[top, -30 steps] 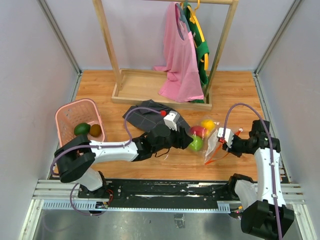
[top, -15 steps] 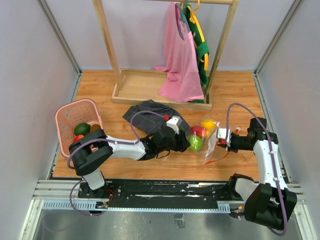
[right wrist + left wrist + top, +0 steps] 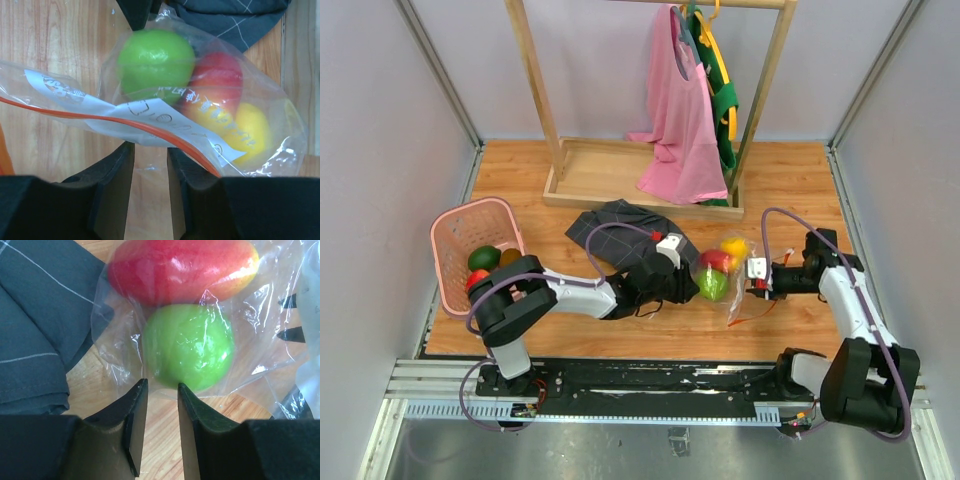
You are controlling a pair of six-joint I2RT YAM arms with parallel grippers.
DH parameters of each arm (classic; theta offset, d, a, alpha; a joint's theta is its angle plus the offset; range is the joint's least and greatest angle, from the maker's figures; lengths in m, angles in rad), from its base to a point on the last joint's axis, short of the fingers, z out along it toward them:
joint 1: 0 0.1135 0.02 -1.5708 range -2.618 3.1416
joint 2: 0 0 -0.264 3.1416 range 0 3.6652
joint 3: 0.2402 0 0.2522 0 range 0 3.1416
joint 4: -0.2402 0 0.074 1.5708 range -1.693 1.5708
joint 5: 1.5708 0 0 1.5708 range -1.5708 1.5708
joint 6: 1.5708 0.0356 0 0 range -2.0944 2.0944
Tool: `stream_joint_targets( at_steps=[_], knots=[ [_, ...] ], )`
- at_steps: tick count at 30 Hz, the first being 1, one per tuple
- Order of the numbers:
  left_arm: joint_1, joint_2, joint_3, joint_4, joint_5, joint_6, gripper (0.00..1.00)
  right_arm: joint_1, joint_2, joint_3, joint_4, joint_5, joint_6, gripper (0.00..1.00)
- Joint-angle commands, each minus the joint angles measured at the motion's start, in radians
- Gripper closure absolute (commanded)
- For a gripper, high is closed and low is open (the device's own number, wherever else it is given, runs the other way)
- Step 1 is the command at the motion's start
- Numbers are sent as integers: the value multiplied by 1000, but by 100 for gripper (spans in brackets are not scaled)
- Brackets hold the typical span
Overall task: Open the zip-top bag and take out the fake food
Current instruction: Pick up the fake fruit from the zipper food storage bag.
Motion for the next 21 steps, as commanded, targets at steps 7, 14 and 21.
stream_joint_targets(
  at_steps=[7, 14, 21],
  knots=[
    [8, 56, 63, 28, 17, 24, 66, 130, 15, -38, 184, 54, 70, 55],
    [8, 93, 100, 28, 24, 42, 66, 180, 63, -24, 218, 65, 35, 45],
    [7, 130, 137, 24, 33, 60, 67, 224, 95, -21, 220, 79, -19, 33]
  ],
)
